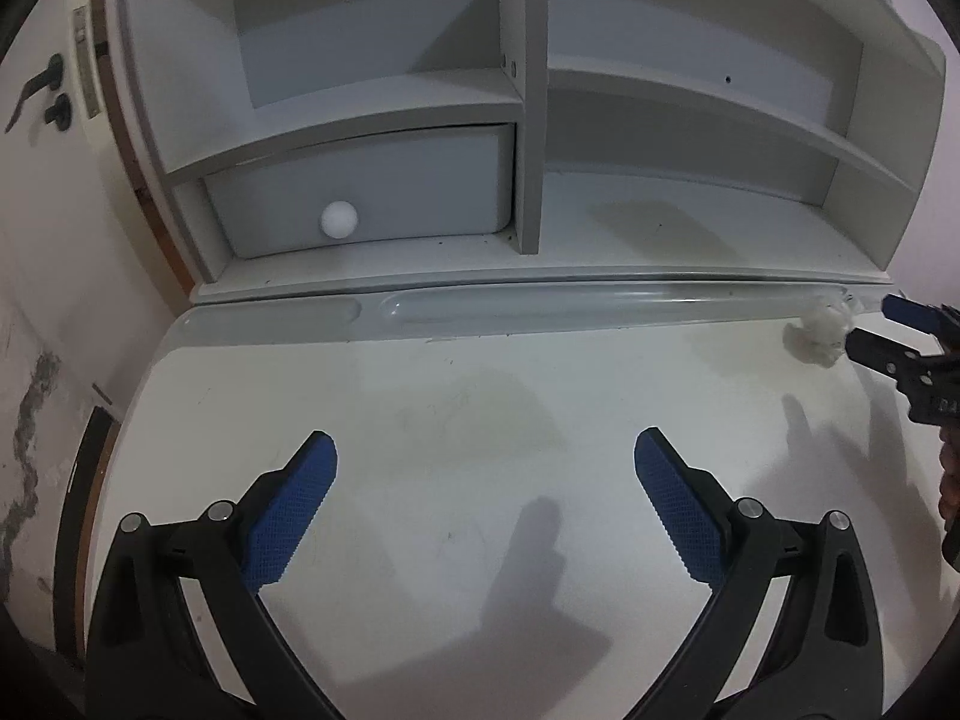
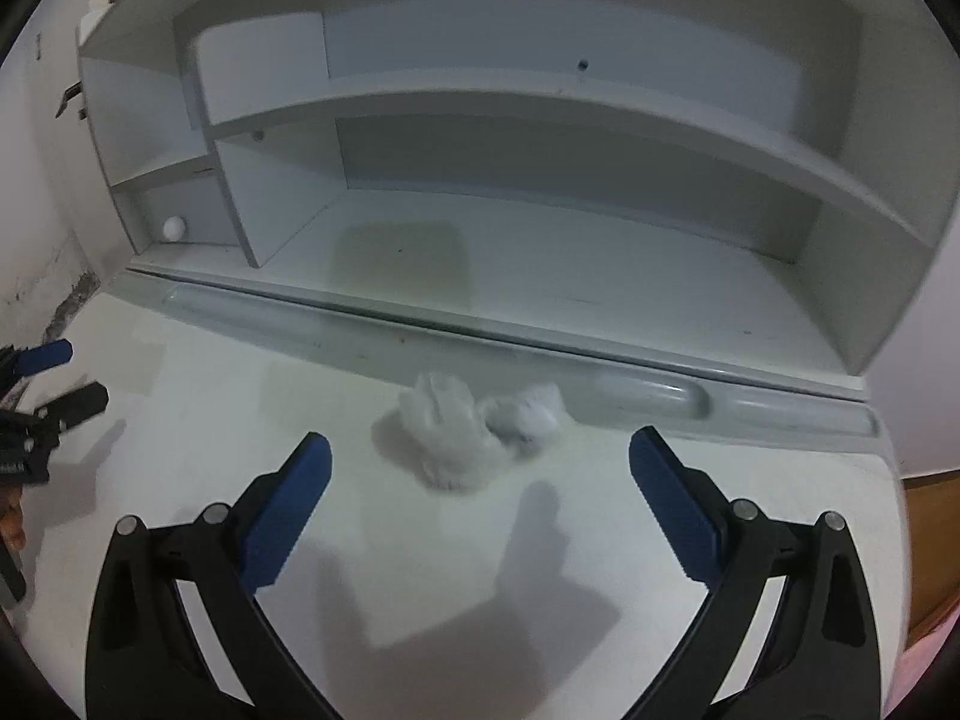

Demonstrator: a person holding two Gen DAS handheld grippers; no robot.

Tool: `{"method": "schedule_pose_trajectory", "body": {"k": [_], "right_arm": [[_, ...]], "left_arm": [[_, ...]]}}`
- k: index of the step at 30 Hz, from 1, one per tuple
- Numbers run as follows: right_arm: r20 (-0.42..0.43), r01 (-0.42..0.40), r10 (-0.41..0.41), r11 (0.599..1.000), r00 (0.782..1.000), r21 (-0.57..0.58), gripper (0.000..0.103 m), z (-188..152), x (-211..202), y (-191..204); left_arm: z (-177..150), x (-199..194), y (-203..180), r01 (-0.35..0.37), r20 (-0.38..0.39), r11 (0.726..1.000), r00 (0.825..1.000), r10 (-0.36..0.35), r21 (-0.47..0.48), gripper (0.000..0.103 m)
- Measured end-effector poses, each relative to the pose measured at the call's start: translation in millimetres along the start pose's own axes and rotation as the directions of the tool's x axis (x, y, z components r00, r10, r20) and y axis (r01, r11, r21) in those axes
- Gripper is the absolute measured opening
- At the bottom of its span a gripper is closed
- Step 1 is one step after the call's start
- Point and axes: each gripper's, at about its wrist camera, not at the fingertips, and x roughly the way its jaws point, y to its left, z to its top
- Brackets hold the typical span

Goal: Collect trash
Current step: 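Grasp the white tissue wad with the right tool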

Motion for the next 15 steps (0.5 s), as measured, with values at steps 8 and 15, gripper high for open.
{"method": "schedule_pose_trajectory", "body": {"k": [8, 15], "right_arm": [[-0.094, -0.022, 0.022, 1.000, 0.995, 0.011, 0.065, 9.5, 32.7, -1.2], [-0.098, -0.071, 0.072, 0.997, 0.993, 0.015, 0.058, 0.5, 20.8, -4.5]], "left_arm": [[15.8, 19.4, -4.7, 0.025, -0.026, 1.000, 0.999, -0.025, 0.001, 0.097], [16.8, 14.5, -8.4, 0.037, -0.020, 0.999, 0.999, -0.037, -0.006, 0.097]]}}
